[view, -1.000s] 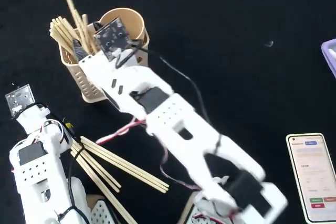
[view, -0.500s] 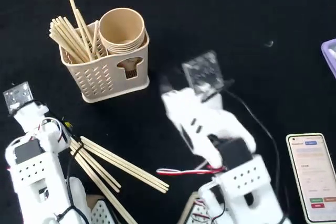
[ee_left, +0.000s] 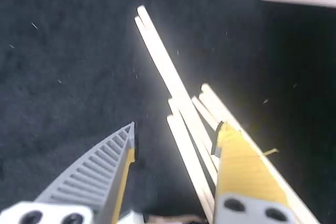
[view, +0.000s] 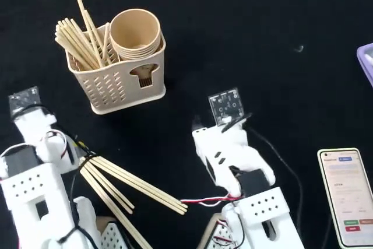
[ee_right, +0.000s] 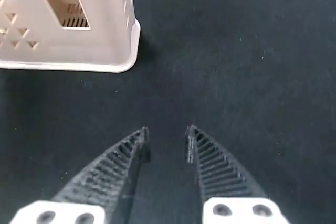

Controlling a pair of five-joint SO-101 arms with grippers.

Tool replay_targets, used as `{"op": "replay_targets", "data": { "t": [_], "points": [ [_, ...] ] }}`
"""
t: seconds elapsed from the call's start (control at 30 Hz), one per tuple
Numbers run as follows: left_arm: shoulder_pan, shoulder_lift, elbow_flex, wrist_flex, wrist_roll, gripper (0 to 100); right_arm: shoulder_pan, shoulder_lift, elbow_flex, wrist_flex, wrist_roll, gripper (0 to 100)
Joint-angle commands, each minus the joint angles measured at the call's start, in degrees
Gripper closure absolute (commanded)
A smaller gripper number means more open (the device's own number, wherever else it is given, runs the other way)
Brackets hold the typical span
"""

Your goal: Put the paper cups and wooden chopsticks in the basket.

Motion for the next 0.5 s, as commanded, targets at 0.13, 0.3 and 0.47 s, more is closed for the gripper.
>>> {"op": "replay_targets", "data": {
  "t": [0.13,0.3,0.47],
  "points": [
    [12.44,25.32,-4.35,-0.88,18.9,75,0.88,-1.54,-0.13,-2.29,0.18,88.2],
    [19.82,39.56,-9.54,-1.41,24.62,74,0.88,-1.54,-0.04,-2.29,0.18,88.1],
    [20.18,46.95,-12.09,-3.16,24.26,75,0.88,-1.54,-0.04,-2.29,0.79,88.1]
  ]
}}
